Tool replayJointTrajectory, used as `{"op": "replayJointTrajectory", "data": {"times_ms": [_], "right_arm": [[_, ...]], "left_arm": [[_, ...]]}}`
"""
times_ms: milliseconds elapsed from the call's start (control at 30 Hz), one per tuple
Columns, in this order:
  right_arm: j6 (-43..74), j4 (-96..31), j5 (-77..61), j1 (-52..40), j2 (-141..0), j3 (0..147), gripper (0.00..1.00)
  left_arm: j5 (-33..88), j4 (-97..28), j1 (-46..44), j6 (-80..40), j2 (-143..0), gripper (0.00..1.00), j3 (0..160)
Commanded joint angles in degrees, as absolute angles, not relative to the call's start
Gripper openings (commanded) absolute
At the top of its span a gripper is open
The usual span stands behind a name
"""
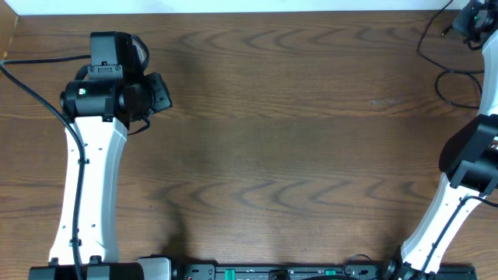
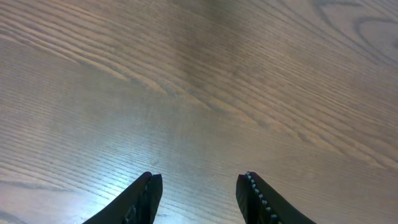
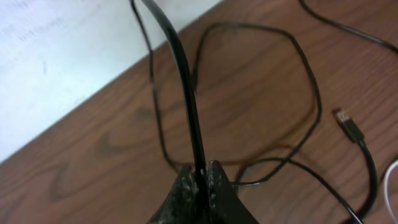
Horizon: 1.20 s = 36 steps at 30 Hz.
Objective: Untangle cables
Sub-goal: 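Carry the black cable to the upper right with the right gripper, then release the black cable at the right edge and lower the right arm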
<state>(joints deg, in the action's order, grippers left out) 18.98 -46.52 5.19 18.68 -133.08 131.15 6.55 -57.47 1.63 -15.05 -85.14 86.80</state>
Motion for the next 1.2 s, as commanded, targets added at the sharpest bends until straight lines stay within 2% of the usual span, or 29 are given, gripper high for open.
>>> {"op": "replayJointTrajectory", "data": {"times_ms": [0, 67, 133, 200, 300, 533, 633, 667, 700, 933, 1167], "right_arm": [[22.4, -48.6, 8.4, 20.4, -133.5, 131.6, 0.2], [24.1, -49.7, 8.7, 21.8, -133.5, 131.6, 0.52], [25.5, -51.3, 8.7, 23.1, -133.5, 131.6, 0.66], [27.9, -53.7, 7.9, 24.7, -133.5, 131.6, 0.99], [28.7, -55.5, 1.8, 26.7, -133.5, 131.6, 0.99], [28.5, -56.8, -23.6, 29.1, -129.8, 131.7, 0.99], [24.5, -62.6, -27.7, 26.3, -124.4, 131.7, 0.99], [23.3, -64.1, -27.6, 25.4, -123.3, 131.7, 0.99], [21.7, -65.9, -27.6, 24.1, -121.9, 131.7, 0.99], [9.6, -77.1, -27.6, 13.7, -113.2, 131.7, 0.99], [8.9, -84.7, -24.8, 6.7, -102.3, 131.7, 0.99]], "left_arm": [[7.1, -57.6, 1.8, -15.4, -85.7, 0.44, 86.5], [7.1, -57.6, 1.8, -15.4, -85.7, 0.44, 86.5], [7.1, -57.6, 1.8, -15.4, -85.7, 0.44, 86.5], [7.1, -57.6, 1.8, -15.4, -85.7, 0.44, 86.5], [7.1, -57.6, 1.8, -15.4, -85.7, 0.44, 86.5], [7.1, -57.7, 1.8, -15.4, -85.7, 0.45, 86.5], [7.1, -58.5, 1.8, -15.4, -85.7, 0.78, 86.5], [7.1, -58.5, 1.8, -15.4, -85.7, 0.84, 86.5], [7.1, -58.5, 1.8, -15.4, -85.7, 0.86, 86.5], [7.1, -58.5, 1.8, -15.5, -85.7, 0.92, 86.5], [7.0, -58.0, 1.8, -15.8, -85.7, 0.93, 86.5]]}}
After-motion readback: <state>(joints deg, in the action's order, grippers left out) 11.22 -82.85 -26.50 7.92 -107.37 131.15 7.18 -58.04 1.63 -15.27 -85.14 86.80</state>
